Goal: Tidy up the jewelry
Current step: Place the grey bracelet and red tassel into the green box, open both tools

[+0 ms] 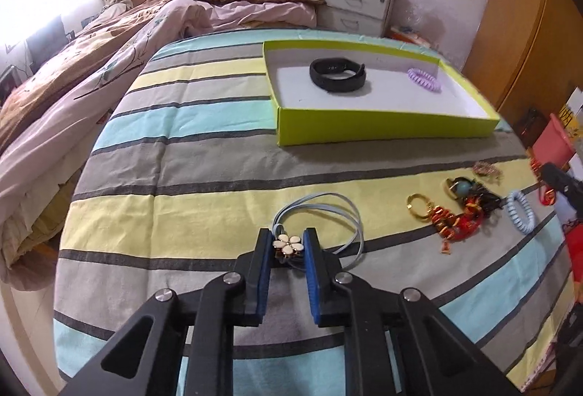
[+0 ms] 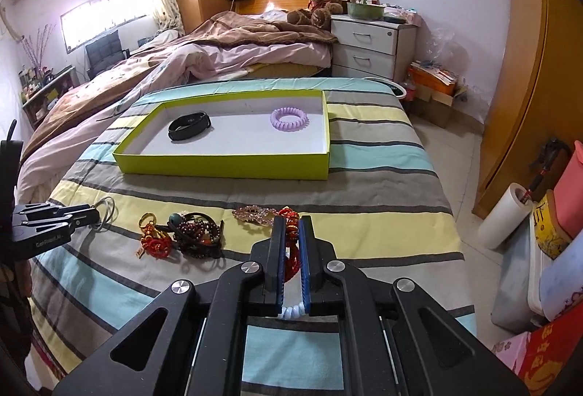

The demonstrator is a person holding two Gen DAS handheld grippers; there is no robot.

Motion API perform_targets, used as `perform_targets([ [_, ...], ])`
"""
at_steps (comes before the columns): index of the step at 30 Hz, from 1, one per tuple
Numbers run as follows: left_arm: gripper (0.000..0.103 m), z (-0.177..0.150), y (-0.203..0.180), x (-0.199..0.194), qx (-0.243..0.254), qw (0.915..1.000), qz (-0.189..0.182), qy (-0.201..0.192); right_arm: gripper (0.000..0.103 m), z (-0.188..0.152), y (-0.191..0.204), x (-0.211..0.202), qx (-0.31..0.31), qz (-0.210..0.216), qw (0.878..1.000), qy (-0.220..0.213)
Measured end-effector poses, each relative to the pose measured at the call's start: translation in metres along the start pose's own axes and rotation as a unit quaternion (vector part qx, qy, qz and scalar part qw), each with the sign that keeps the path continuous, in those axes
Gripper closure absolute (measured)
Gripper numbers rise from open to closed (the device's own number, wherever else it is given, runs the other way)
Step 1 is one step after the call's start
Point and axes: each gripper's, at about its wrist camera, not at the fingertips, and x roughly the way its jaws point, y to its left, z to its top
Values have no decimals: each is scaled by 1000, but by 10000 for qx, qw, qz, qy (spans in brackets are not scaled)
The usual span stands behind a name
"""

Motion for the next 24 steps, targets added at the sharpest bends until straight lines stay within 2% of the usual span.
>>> perform_targets([
  [8,86,9,-6,-20,125,9990,-186,-376,96,5,0,-3,27,40,9999,-90],
  [16,86,22,-16,-32,270,9977,-307,-539,96,12,4,-5,7,103,9998,-152],
  [24,86,55,-29,-37,501,9946,-489,-770,96,45,4,10,66,446,9989,-85],
])
